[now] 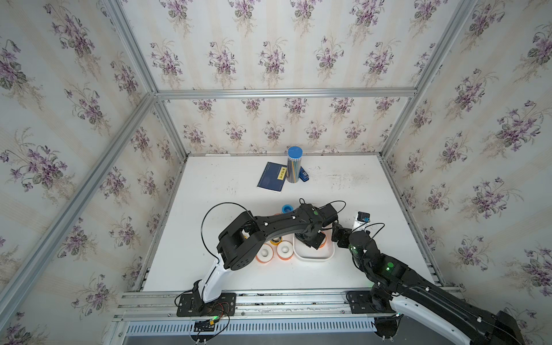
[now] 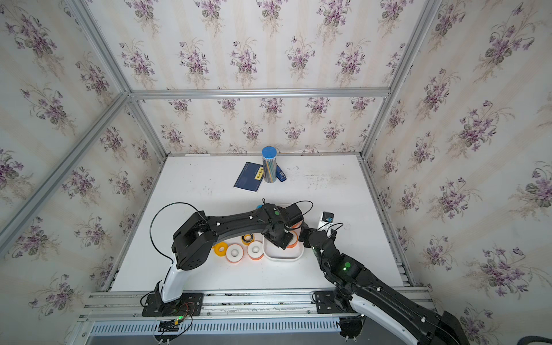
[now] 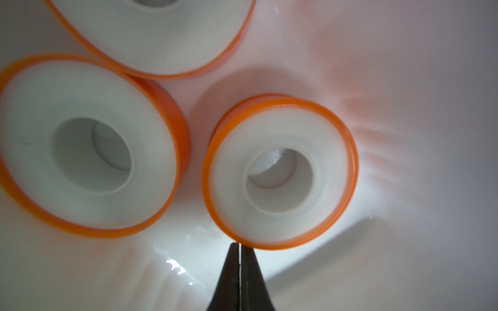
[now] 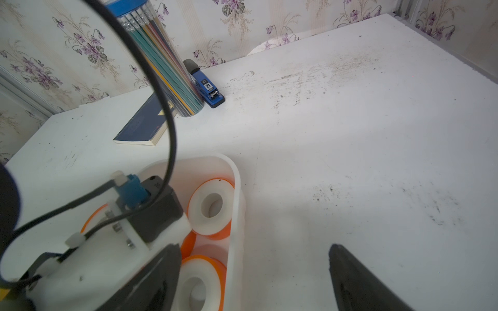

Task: Put the sealing tape into the storage box
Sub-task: Place the sealing tape in the storage box.

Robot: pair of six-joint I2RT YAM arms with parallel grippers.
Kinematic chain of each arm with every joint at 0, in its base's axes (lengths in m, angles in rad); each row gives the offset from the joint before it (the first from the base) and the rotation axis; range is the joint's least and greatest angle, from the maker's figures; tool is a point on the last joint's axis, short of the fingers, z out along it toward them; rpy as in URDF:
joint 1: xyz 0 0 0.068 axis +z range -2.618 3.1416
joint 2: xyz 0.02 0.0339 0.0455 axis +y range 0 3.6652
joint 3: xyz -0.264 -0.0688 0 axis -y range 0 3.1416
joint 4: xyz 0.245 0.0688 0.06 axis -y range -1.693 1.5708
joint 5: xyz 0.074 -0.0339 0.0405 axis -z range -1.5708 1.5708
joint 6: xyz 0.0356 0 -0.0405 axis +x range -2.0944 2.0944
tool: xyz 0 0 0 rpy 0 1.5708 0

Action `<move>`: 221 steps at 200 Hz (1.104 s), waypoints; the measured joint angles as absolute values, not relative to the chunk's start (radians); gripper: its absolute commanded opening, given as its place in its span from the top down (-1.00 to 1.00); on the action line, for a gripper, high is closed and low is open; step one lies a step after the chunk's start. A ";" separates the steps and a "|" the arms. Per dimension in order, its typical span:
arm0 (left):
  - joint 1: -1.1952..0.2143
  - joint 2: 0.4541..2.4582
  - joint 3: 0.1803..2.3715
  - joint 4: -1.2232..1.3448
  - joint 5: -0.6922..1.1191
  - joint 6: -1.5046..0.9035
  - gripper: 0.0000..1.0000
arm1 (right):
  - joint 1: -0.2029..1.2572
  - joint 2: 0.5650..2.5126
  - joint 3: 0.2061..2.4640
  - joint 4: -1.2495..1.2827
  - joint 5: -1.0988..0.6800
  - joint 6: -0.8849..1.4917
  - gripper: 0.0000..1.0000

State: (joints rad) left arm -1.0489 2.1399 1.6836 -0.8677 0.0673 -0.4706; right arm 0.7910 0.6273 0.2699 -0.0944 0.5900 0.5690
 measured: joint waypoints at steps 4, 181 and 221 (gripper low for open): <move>-1.049 2.141 1.686 -0.868 0.067 -0.471 1.00 | 0.791 0.627 0.270 -0.094 0.590 0.569 -0.79; -0.910 1.486 1.282 -0.942 -0.131 -0.475 -0.65 | 0.791 0.829 0.436 -0.094 0.476 0.495 -0.80; -0.802 1.268 1.144 -0.987 -0.163 -0.475 -0.82 | 0.794 1.148 0.747 -0.161 0.323 0.429 -0.76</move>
